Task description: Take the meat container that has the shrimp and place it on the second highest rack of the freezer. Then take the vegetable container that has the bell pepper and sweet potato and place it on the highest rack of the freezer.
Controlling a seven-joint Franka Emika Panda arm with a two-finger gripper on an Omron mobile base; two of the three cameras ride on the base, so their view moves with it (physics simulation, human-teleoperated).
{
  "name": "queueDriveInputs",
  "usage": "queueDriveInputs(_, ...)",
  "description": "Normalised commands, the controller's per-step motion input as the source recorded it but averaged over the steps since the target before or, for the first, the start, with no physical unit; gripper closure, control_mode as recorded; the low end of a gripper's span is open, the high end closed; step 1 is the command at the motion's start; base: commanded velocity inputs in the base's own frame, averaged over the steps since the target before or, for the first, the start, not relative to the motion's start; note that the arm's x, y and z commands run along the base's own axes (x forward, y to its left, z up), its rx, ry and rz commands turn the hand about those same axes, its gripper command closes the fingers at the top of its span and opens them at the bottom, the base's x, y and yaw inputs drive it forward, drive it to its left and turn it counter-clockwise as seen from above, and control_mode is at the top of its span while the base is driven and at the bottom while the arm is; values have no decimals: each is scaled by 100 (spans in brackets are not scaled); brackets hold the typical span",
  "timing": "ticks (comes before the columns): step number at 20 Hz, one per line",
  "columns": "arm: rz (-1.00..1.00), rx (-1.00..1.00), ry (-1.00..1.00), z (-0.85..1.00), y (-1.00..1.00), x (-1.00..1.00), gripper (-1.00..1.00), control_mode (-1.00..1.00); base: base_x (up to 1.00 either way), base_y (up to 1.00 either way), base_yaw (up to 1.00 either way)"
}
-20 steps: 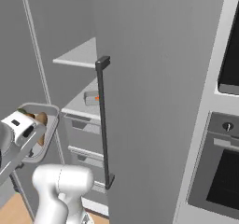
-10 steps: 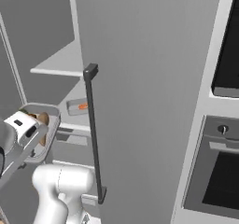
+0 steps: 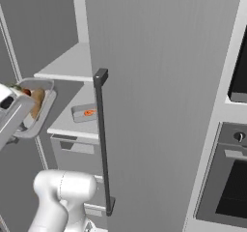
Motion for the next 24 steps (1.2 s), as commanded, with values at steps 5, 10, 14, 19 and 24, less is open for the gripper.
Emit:
queueDriveInputs(5,5,-1,-23,66,0,59,100,-100,0,0,0)
queueDriveInputs(10,7,0,-6,12,0,86,100,-100,0,0,0)
queueDriveInputs(14,11,0,0,-22,0,100,100,-100,0,0,0)
queueDriveInputs(19,5,0,0,-7,0,100,100,-100,0,0,0)
queueDriveInputs(24,0,0,2,3,9,100,100,-100,0,0,0)
